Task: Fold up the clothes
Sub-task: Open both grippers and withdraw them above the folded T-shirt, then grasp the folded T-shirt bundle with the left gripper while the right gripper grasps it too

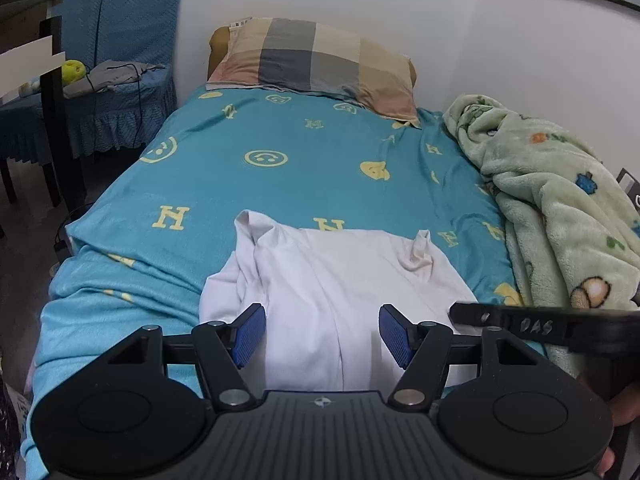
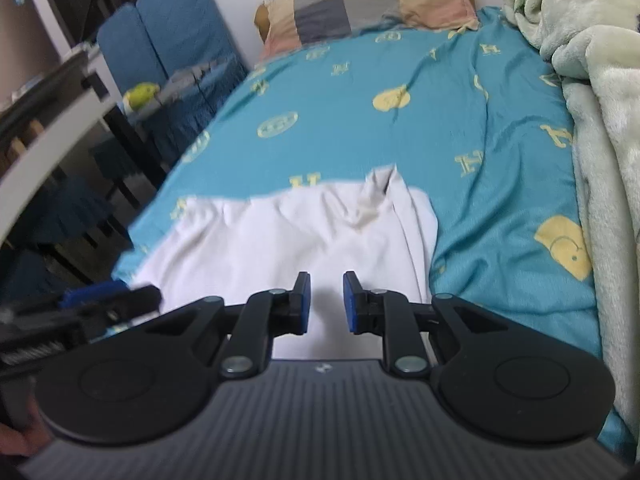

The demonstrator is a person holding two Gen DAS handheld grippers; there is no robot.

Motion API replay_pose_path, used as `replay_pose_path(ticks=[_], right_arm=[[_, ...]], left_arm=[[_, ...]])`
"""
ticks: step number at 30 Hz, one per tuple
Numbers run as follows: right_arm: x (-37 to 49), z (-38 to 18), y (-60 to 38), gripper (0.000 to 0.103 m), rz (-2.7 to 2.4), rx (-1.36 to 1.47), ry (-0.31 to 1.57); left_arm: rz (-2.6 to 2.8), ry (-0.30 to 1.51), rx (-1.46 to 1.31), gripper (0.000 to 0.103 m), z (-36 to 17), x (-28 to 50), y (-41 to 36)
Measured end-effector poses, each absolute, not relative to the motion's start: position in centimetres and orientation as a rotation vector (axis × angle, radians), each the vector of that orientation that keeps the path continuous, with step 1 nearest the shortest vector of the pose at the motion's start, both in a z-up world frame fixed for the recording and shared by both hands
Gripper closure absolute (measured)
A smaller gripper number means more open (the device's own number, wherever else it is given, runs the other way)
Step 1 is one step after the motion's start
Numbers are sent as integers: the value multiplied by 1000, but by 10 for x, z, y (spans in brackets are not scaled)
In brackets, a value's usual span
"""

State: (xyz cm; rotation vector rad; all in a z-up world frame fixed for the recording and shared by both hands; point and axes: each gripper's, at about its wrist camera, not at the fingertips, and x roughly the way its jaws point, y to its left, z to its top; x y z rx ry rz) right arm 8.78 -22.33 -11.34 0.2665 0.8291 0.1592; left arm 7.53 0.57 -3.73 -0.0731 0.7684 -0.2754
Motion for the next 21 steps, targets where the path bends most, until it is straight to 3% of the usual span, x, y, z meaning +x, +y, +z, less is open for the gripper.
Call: replay_pose_path(ticks=[7, 10, 15, 21], right_arm=[[92, -129, -220, 82, 151, 258, 874], [91, -126, -227, 81, 142, 302, 873], [90, -121, -238, 81, 117, 365, 864], [86, -108, -251, 81, 86, 429, 813]], left_arm=[[-259, 825, -138, 36, -46, 72, 16], [-276, 823, -217, 29, -42, 61, 25], [-317, 889, -425, 22, -51, 51, 40], [-332, 996, -676, 21, -76, 50, 59]])
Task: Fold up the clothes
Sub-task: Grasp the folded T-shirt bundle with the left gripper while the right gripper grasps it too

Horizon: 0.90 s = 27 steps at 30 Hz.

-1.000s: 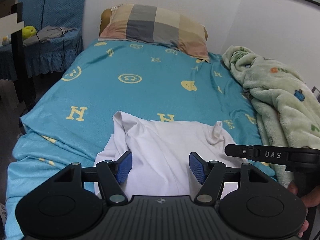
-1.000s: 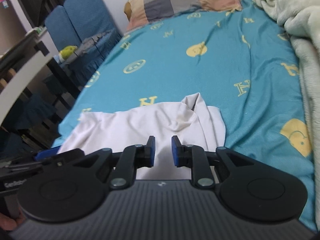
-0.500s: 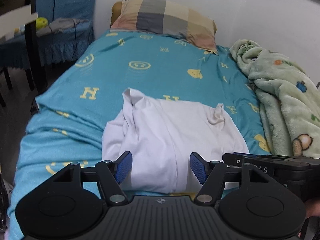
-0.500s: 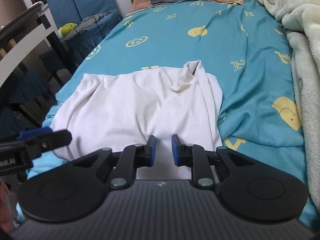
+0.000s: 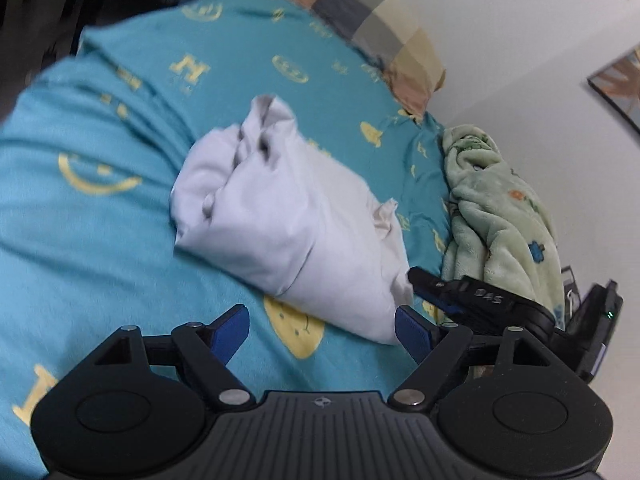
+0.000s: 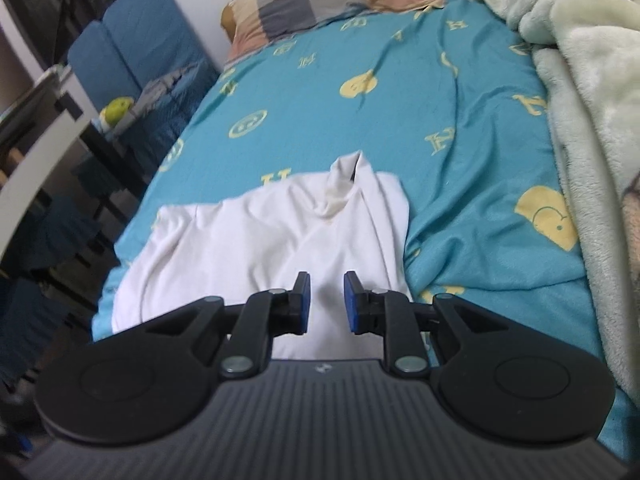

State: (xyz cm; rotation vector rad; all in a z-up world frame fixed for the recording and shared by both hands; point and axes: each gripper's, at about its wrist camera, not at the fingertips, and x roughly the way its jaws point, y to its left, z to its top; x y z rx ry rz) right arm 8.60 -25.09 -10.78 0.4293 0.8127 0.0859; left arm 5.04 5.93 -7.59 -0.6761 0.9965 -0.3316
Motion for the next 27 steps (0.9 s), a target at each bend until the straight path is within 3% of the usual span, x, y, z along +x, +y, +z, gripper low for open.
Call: replay_pose_path(ticks=[13, 17, 20, 23, 25, 27], right_arm=[[83, -100, -276, 81, 88, 658, 793], [79, -103, -290, 81, 79, 791, 803], [73, -109, -303, 81, 112, 964, 837], [66, -115, -309, 78, 149, 1099, 876], [62, -120, -307, 71, 172, 1156, 904], [59, -126, -302, 44, 191, 1208, 936]], left_arm=[[-237, 1073, -1016, 23, -135, 77, 79], [-193, 1071, -1028, 33, -143, 83, 82], [-220, 1037, -1033, 56, -139, 81, 80], [-235, 996, -1038, 67, -133, 76, 79], [-247, 964, -1051, 73, -129, 72, 79], [-267, 926, -1069, 83, -124, 69, 81]])
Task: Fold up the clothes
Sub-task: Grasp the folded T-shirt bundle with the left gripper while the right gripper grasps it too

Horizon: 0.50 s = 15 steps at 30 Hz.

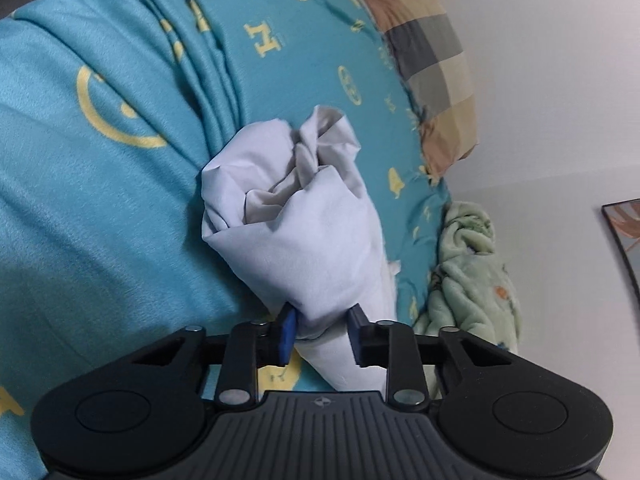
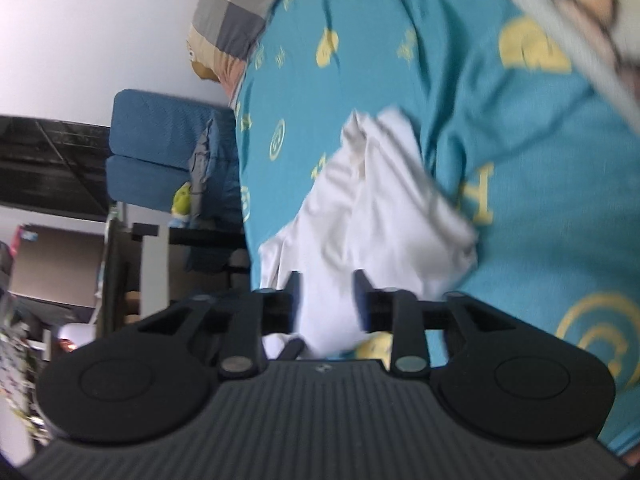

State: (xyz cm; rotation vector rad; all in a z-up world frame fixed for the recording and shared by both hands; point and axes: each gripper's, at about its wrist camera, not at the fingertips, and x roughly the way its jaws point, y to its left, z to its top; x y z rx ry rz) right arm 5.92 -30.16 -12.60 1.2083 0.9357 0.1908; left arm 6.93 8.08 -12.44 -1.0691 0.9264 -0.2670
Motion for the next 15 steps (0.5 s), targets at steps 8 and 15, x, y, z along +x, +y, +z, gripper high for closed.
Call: replay_pose_path(ticks=[8, 15], right_arm=[[68, -173, -270, 31, 220, 1376, 1056], [91, -195, -263, 31, 171, 1396, 1006]], left_arm=[[-306, 896, -1162, 86, -130, 74, 86], [-308, 927, -1207, 66, -143, 73, 83]])
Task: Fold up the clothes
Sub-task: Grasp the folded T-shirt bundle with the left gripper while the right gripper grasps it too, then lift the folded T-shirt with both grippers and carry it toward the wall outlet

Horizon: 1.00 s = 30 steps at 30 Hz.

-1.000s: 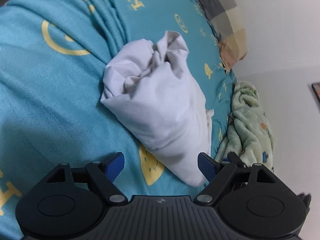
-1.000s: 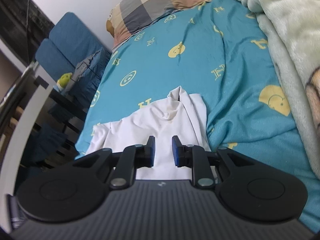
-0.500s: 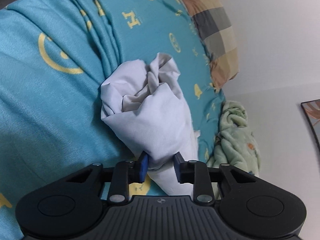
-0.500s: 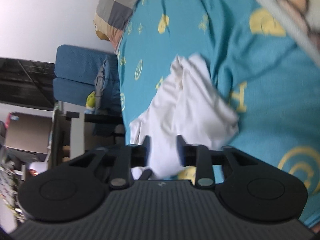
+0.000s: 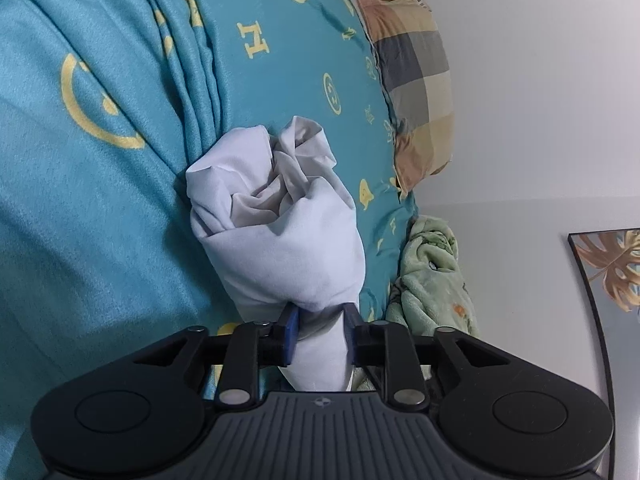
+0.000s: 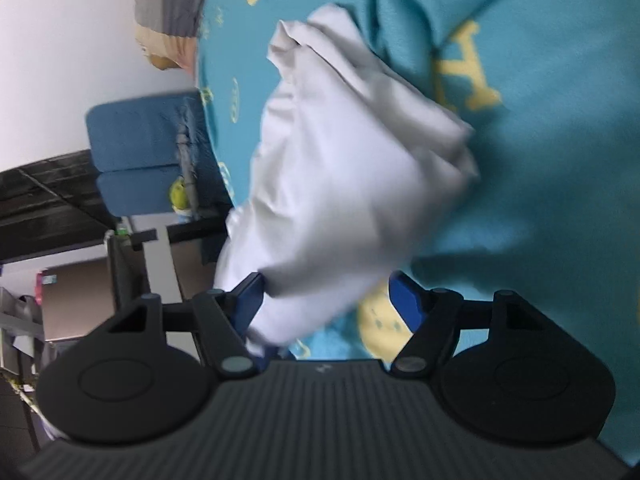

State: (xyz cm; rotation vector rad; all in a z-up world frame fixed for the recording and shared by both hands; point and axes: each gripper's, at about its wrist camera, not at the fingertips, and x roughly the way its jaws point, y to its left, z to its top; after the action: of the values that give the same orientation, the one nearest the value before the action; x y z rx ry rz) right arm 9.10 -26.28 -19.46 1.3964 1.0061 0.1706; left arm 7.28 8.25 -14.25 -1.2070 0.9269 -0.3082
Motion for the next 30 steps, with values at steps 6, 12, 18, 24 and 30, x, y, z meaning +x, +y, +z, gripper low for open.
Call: replay_pose_path(ticks=[6, 12, 18, 24, 30], right_arm=[[96, -187, -253, 62, 137, 1221, 1025], [93, -163, -258, 75, 175, 1208, 955], [82, -139, -266, 77, 236, 1194, 898], [79, -128, -271, 77, 270, 1187, 866], [79, -130, -274, 77, 266, 1191, 861]], left_arm=[[-327, 1045, -1192, 19, -158, 73, 64], [-352, 1047, -1291, 16, -176, 88, 57], [-298, 919, -1418, 16, -183, 83, 68], [-275, 891, -1453, 24, -191, 81, 68], [-261, 846, -1396, 56, -182, 83, 82]])
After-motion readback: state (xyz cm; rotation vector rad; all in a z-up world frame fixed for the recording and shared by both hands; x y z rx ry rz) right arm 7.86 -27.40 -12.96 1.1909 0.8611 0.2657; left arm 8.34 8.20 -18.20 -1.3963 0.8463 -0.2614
